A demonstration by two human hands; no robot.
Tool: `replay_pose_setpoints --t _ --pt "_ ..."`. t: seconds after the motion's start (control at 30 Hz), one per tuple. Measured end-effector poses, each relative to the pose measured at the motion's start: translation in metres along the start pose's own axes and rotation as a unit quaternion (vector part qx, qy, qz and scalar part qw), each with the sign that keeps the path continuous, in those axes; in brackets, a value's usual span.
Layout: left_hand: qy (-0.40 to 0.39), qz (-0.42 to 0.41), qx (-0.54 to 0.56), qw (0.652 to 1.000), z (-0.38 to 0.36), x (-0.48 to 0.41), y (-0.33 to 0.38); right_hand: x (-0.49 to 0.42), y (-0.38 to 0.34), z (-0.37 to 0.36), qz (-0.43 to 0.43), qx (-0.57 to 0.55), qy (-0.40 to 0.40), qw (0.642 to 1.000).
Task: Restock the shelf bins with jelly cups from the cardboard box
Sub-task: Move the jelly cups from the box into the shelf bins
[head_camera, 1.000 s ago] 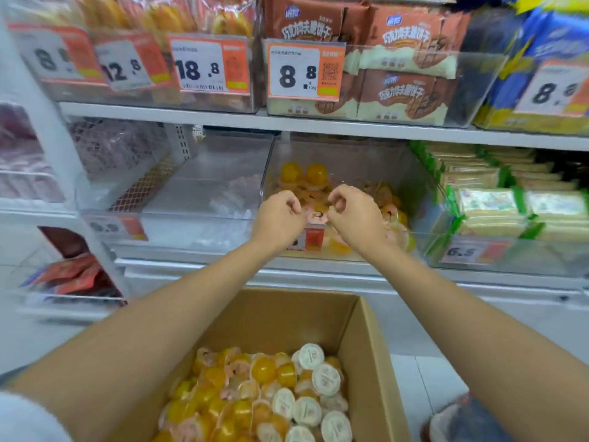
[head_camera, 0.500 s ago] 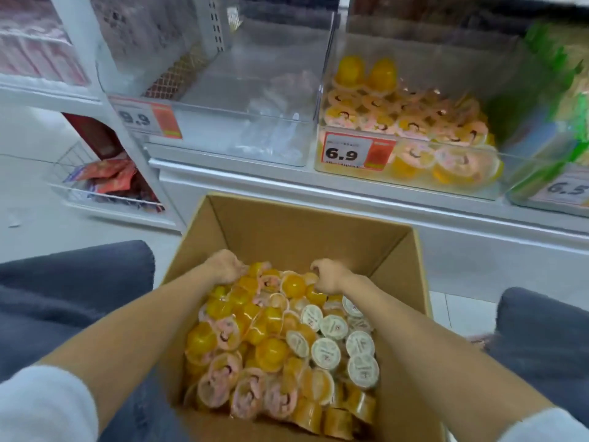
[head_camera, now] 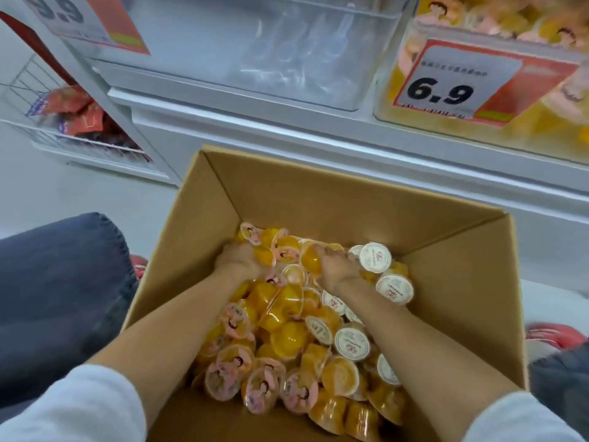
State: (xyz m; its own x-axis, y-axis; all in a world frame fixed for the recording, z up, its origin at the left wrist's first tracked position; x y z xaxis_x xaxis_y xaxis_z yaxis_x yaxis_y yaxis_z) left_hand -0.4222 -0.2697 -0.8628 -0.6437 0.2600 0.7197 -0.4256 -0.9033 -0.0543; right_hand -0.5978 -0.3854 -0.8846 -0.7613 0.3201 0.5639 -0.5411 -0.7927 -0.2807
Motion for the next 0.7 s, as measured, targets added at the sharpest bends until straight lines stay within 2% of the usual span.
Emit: replay_pose_setpoints --t 0.07,0.23,0.4,0.5,0.6,0.7 --pt "0.022 0.017 -0.006 1.000 0.001 -0.002 0.003 -0.003 -0.002 -0.001 -0.009 0.007 0.038 0.999" --pt "0.030 0.035 0.024 0.999 0.006 -0.006 0.008 -0.011 -0.003 0.009 -0.046 -0.040 0.062 0.996" --pt "0.087 0.006 0.207 0.975 0.028 0.014 0.010 0.007 -0.012 0.040 -0.026 -0.119 0.118 0.986" --pt "0.071 -0.039 0.281 0.956 0.047 0.041 0.024 0.039 -0.014 0.077 -0.003 -0.139 0.188 0.972" --pt "0.108 -0.105 0.270 0.951 0.077 0.088 0.045 0.087 -0.009 0.121 0.016 -0.105 0.243 0.964" --pt "0.150 -0.191 0.280 0.929 0.106 0.146 0.063 0.145 -0.006 0.166 0.035 -0.098 0.319 0.942"
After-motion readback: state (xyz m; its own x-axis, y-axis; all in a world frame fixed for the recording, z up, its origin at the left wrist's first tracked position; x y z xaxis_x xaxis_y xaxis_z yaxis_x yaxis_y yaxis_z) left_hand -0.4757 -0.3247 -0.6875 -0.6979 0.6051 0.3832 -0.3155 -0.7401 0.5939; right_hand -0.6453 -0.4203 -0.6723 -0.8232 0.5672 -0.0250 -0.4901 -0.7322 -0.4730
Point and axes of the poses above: each hand's wrist, its own x-axis away from the middle knuckle, its own z-axis out of the back of the hand, y = z × x, the point moved 6 cm from there along -x, towards the middle knuckle, and after that the axes turned 15 degrees about z, right-handed, at the moved point
